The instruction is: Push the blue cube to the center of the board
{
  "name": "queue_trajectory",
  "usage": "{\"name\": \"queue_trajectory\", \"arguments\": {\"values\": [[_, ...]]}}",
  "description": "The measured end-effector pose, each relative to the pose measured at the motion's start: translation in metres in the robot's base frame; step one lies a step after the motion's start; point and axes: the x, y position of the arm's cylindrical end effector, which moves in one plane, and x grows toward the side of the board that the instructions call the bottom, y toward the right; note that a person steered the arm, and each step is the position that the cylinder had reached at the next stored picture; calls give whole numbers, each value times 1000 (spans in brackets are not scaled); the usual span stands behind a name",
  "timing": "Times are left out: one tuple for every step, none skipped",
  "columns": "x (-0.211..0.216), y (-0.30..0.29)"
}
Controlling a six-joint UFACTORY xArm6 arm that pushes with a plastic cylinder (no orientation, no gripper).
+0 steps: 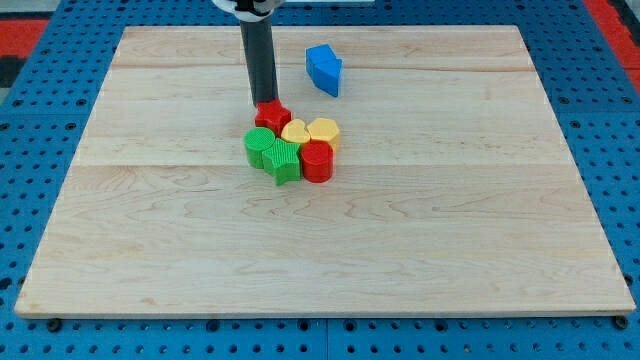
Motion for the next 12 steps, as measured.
{"name": "queue_trajectory", "arguments": {"values": [[5, 0], [8, 0], [6, 0], [-27, 0], [-78, 1], [-125, 29], [-137, 108], [-133, 140], [-125, 116], [-99, 87], [-86, 59], [-75, 38]]}}
